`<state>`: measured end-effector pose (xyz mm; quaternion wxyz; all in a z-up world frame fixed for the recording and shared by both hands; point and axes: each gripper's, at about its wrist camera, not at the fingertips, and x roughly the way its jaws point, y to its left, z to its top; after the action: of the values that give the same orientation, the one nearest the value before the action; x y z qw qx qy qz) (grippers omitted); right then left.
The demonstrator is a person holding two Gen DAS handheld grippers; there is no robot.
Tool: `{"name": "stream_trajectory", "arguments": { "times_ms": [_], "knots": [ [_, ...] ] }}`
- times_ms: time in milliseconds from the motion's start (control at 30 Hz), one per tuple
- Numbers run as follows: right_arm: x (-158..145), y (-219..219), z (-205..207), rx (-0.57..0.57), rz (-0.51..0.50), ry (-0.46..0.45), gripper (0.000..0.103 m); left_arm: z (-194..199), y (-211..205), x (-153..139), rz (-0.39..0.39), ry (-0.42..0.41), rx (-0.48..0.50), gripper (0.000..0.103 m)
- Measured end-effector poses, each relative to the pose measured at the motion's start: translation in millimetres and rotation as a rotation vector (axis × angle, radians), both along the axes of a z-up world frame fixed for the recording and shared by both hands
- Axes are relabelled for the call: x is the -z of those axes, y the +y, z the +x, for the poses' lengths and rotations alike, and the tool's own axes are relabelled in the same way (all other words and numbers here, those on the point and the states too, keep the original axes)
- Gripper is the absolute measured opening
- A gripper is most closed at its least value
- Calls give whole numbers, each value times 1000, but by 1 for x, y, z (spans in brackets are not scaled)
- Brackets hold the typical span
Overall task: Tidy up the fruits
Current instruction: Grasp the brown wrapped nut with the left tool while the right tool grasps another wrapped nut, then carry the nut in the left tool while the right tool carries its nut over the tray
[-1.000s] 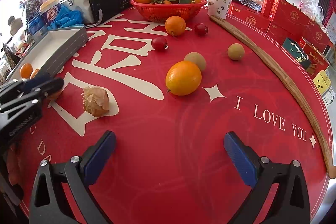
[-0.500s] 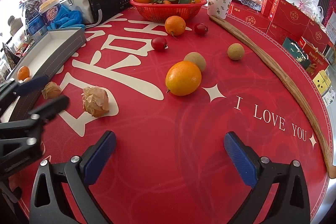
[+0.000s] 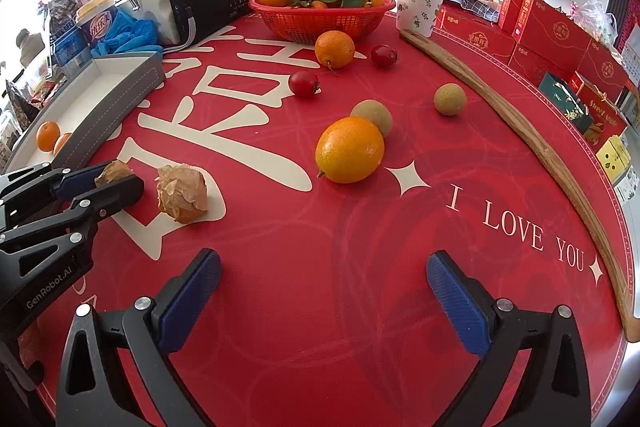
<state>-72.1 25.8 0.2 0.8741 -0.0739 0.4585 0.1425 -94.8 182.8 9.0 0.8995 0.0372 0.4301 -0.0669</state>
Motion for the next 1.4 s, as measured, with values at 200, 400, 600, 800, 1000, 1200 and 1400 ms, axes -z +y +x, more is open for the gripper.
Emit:
{"name": "stream_trajectory", "arguments": {
  "times_ms": [200, 400, 600, 800, 1000, 1200, 1400],
  "knots": [
    [0, 1, 0, -5, -1, -2, 103, -1, 4, 0, 19, -2, -35, 29],
    [-2, 14, -7, -84, 46, -7, 103, -12, 21, -1, 11, 8, -103, 29],
    [-2, 46, -4, -159, 46, -10, 98, -24, 28, 0, 12, 0, -117, 29],
    [-6, 72, 3, -211, 15, -46, 59, -26, 29, 0, 3, 1, -124, 28],
    [-8, 62, 8, -166, 70, -57, 25, -25, 29, 0, -8, 3, -129, 28],
    [-10, 43, 5, -113, 133, -33, 25, -25, 30, -1, -14, 3, -130, 28],
    [-10, 45, 4, -110, 117, -40, 25, -26, 30, -1, -13, 3, -129, 28]
  ]
}}
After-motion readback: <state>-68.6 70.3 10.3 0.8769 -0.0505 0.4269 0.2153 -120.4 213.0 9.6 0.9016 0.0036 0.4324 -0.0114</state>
